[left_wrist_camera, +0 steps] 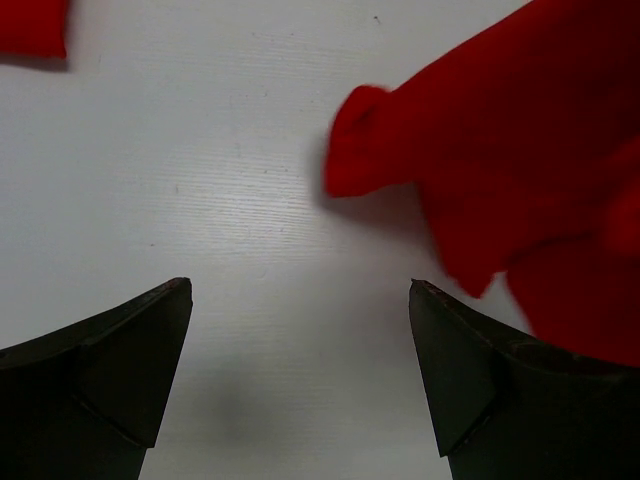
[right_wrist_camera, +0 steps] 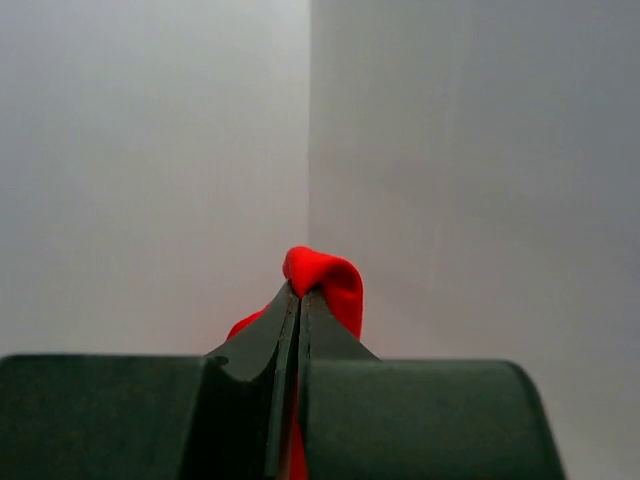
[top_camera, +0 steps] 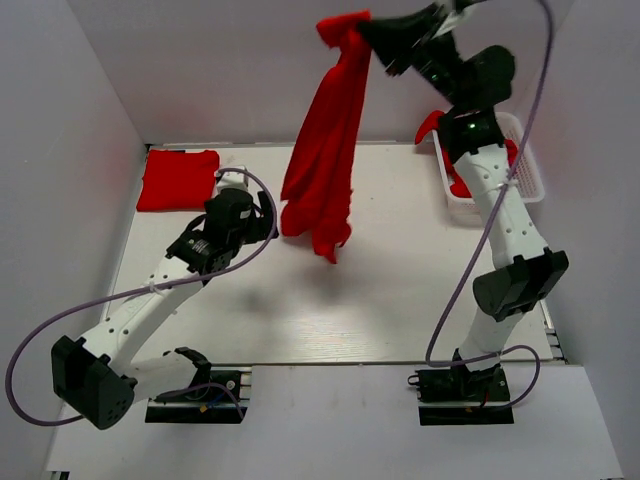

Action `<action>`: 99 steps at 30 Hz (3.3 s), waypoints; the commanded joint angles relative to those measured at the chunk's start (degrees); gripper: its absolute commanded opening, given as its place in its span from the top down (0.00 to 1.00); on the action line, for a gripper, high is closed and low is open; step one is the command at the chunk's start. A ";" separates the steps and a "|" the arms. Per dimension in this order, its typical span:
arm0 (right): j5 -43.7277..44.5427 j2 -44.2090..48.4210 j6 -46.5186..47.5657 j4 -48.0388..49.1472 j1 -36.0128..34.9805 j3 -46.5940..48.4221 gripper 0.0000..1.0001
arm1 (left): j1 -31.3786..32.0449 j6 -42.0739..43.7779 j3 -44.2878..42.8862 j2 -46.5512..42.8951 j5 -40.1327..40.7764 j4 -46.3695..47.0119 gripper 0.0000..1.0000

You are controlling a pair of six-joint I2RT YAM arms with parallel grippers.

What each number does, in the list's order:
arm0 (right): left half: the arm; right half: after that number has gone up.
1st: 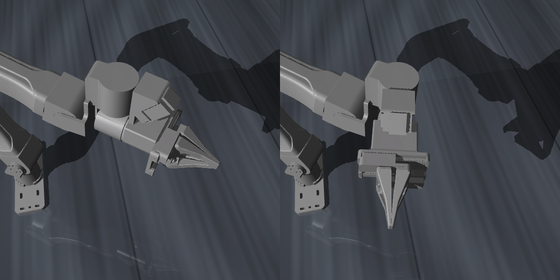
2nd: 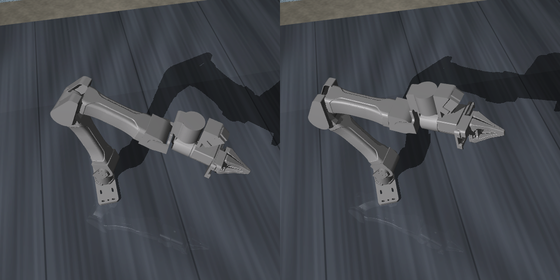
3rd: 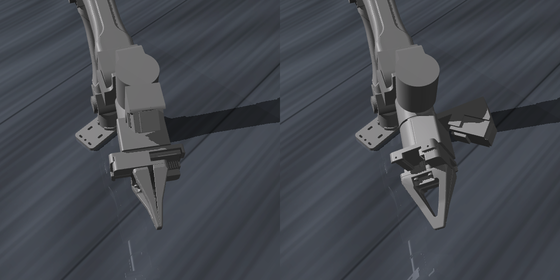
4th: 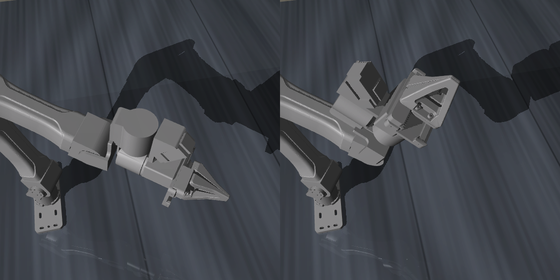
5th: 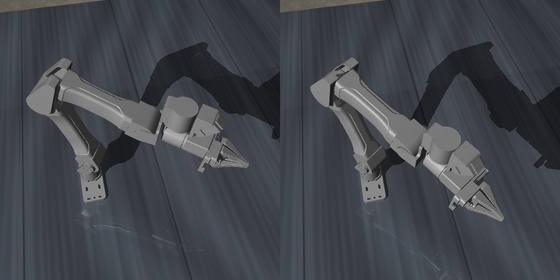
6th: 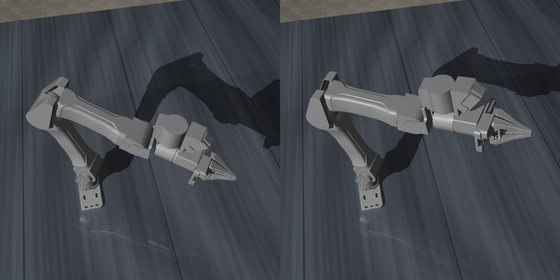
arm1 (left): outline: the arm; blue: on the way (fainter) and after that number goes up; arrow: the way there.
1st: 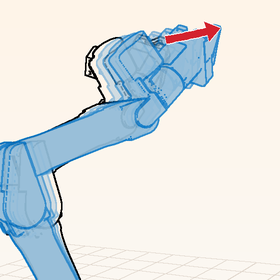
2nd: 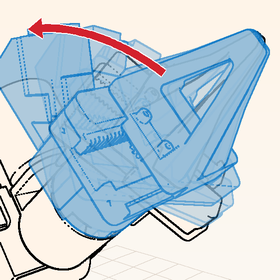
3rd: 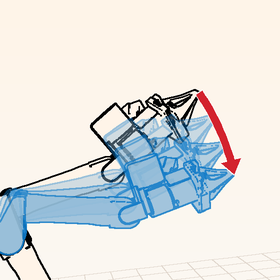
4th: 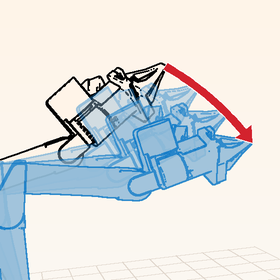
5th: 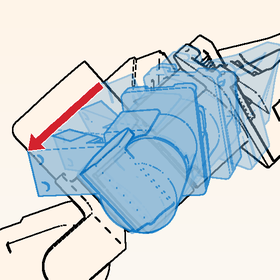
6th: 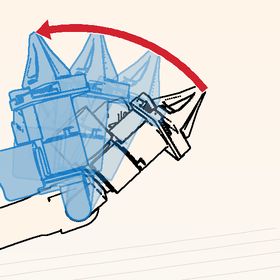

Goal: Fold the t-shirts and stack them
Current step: Move the tshirt to the center of the board, then flatten out the tshirt

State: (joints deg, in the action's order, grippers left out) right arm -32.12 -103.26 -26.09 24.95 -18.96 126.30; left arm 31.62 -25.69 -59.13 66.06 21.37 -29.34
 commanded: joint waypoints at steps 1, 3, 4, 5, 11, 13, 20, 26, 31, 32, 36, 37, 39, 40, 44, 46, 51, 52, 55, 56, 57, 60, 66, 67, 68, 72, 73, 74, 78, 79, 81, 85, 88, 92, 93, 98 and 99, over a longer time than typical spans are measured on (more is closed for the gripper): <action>-1.72 3.13 11.35 1.33 -2.03 -13.59 1.00 | -0.24 -3.74 2.26 -3.13 2.10 -3.96 0.01; -0.93 4.47 14.90 0.02 -3.80 -26.56 1.00 | -0.24 -4.28 2.96 -4.01 2.10 -4.84 0.01; 0.64 4.91 18.23 -0.08 -5.19 -29.76 1.00 | -0.24 -5.23 3.58 -4.53 2.10 -5.37 0.01; 1.52 5.44 19.13 0.36 -6.51 -32.84 1.00 | -0.24 -6.46 3.59 -5.06 2.10 -6.77 0.01; 2.06 -3.67 22.13 -3.49 -13.63 -48.16 1.00 | -0.24 -8.23 5.51 -6.30 2.10 -8.54 0.01; 2.68 -7.30 25.12 -8.50 -15.84 -48.25 1.00 | -0.24 -8.23 5.52 -6.30 2.10 -8.54 0.01; 10.85 -6.87 21.61 -8.25 -17.87 -56.07 0.91 | -0.24 -9.29 4.91 -3.57 2.10 -9.86 0.01; 11.99 -0.64 20.81 -8.61 -17.78 -62.73 0.10 | -0.24 -9.29 1.66 -0.50 0.34 -11.35 0.01; 15.93 11.04 19.58 -10.79 -17.43 -66.00 0.10 | -0.24 -9.29 -0.27 2.57 -0.18 -12.14 0.01; 17.08 12.11 19.84 -11.50 -17.43 -66.79 0.10 | -0.24 -9.29 -0.28 3.10 -0.71 -12.14 0.01; 22.88 19.58 18.79 -15.97 -17.34 -69.61 0.10 | -0.24 -8.67 -2.12 4.24 -0.71 -11.61 0.01; 26.02 21.94 18.44 -18.16 -17.34 -69.96 0.10 | -0.24 -7.37 -2.13 4.25 -0.71 -11.61 0.01; 31.58 23.45 17.21 -20.98 -17.16 -69.96 0.10 | -0.24 -6.65 -2.74 4.25 -2.11 -9.51 0.01; 36.12 24.15 16.69 -22.73 -17.16 -70.05 0.10 | -0.24 -5.78 -3.26 4.25 -3.07 -9.50 0.01; 42.39 28.72 14.31 -24.86 -16.81 -71.01 0.10 | -0.24 -3.93 -4.41 4.87 -4.58 -8.63 0.01; 42.58 30.13 13.70 -24.69 -16.90 -72.50 0.10 | -0.24 -3.40 -3.28 4.87 -4.58 -7.84 0.01; 43.28 31.37 12.82 -22.23 -16.99 -74.88 0.10 | -0.24 0.37 -1.25 4.34 -8.43 -4.06 0.01; 43.28 31.11 12.81 -22.40 -16.81 -74.54 0.10 | -0.24 1.42 -1.25 4.95 -9.84 -3.01 0.01; 43.72 28.74 11.59 -23.10 -16.81 -73.57 0.10 | -0.24 4.59 0.07 8.02 -15.90 0.51 0.01; 43.55 27.95 11.41 -23.54 -16.20 -73.39 0.10 | -0.24 4.60 0.07 9.42 -18.09 1.04 0.01; 43.37 27.16 10.10 -23.63 -16.54 -73.30 0.10 | -0.24 5.12 -0.54 11.00 -18.98 1.04 0.01; 45.04 24.70 7.55 -24.25 -15.67 -72.95 0.10 | -0.24 6.01 -1.07 17.24 -20.66 2.27 0.08; 38.11 20.39 7.10 -23.55 -13.65 -70.14 0.10 | -0.24 4.69 -2.83 23.84 -18.99 1.75 0.12; 36.96 18.99 7.01 -23.37 -13.47 -69.44 0.10 | -0.24 4.69 -2.83 23.85 -18.99 3.57 0.12; 33.65 17.32 7.19 -23.45 -13.30 -68.39 0.10 | -0.24 4.69 -2.31 24.46 -18.99 4.37 0.15; 26.94 13.01 8.41 -23.19 -13.21 -64.62 0.10 | -0.24 4.69 -4.32 27.80 -17.76 4.38 0.41; 25.63 11.09 8.51 -23.19 -13.12 -63.99 0.10 | -0.24 4.69 -4.32 28.41 -17.76 3.77 0.49; 24.74 10.37 8.86 -23.19 -13.03 -63.38 0.10 | -0.24 4.69 -5.02 29.03 -17.76 3.77 0.59; 24.03 7.12 9.47 -23.98 -13.21 -59.95 0.10 | -0.24 4.69 -5.55 29.83 -16.19 3.77 1.00; 24.47 6.07 9.65 -24.68 -13.29 -59.33 0.10 | -0.24 4.69 -5.55 28.78 -15.22 3.77 1.00; 26.30 4.75 9.82 -24.86 -13.03 -58.54 0.10 | -0.24 4.69 -4.07 26.94 -13.55 5.69 1.00; 30.61 3.51 11.58 -29.52 -12.85 -57.57 0.10 | -0.24 4.69 -0.29 20.44 -11.01 9.65 1.00; 31.86 3.77 13.34 -30.84 -12.59 -58.62 0.10 | -0.24 3.98 2.35 15.69 -7.58 10.70 1.00; 30.72 4.39 15.09 -32.86 -12.07 -60.99 0.10 | -0.24 3.37 2.36 12.95 -3.70 8.95 1.00; 30.45 4.47 15.27 -32.86 -12.24 -61.61 0.10 | -0.24 3.37 2.36 12.08 -3.09 8.43 1.00; 26.24 2.63 13.52 -31.89 -12.06 -61.71 0.12 | -0.24 3.37 2.36 10.84 -3.08 8.95 1.00; 25.53 2.19 12.91 -31.02 -12.15 -61.53 0.14 | -0.24 3.37 2.36 10.84 -3.08 8.95 1.00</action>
State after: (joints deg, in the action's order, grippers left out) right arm -3.57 -100.18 -12.78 -7.29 -31.11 64.27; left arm 31.62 -21.93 -57.06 78.85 16.36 -20.93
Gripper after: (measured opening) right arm 0.867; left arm 0.027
